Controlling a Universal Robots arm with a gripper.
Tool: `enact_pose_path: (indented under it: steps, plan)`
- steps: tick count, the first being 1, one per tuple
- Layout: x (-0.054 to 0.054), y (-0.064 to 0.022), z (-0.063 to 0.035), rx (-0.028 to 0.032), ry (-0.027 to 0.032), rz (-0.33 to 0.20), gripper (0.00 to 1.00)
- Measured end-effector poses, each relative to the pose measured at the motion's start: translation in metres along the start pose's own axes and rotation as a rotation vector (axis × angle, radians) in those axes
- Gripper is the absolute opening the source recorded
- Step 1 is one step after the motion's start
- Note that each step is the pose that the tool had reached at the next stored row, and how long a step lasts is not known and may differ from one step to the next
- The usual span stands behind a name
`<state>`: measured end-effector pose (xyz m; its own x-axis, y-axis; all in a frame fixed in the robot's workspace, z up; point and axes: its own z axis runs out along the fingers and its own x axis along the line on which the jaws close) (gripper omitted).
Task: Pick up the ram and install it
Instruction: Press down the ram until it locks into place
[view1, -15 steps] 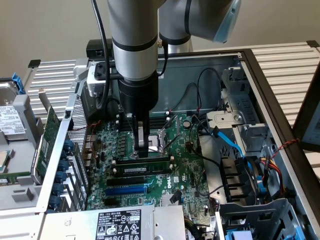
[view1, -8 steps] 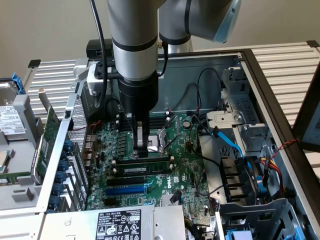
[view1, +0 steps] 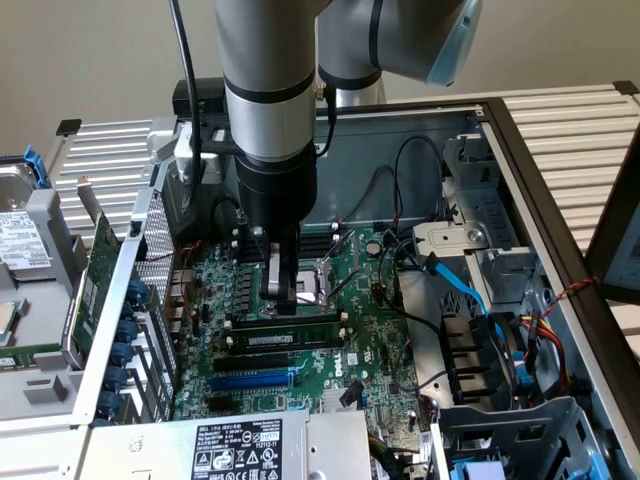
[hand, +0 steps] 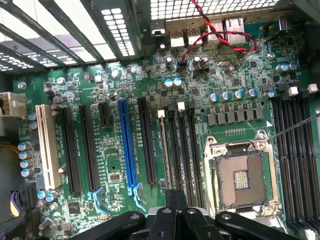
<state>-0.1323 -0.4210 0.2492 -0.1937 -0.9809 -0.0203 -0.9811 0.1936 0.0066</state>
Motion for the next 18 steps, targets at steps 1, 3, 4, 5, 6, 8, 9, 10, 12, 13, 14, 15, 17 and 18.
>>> enact_pose_path:
  steps: [1,3,4,5,6,8,9,10,12,13,14,15,17,18]
  plan:
    - [0.0,0.0,0.0,0.0003,-0.0001,0.015,0.1]
    - [0.0,0.0,0.0,0.0009,-0.0003,0.045,0.1]
    - [0.0,0.0,0.0,0.0012,-0.0004,0.059,0.1]
    - [0.0,0.0,0.0,0.0015,-0.0005,0.075,0.1]
    - [0.0,0.0,0.0,0.0018,-0.0006,0.09,0.1]
    - [0.0,0.0,0.0,0.0024,-0.0008,0.121,0.1]
    - [0.0,0.0,0.0,0.0026,-0.0009,0.135,0.1]
    - [0.0,0.0,0.0,0.0029,-0.001,0.15,0.1]
    - [0.0,0.0,0.0,0.0035,-0.0012,0.18,0.1]
    - [0.0,0.0,0.0,0.0038,-0.0012,0.196,0.1]
    - [0.0,0.0,0.0,0.0041,-0.0014,0.212,0.1]
    - [0.0,0.0,0.0,0.0044,-0.0014,0.227,0.1]
    - [0.0,0.0,0.0,0.005,-0.0017,0.257,0.1]
    - [0.0,0.0,0.0,0.0053,-0.0018,0.274,0.1]
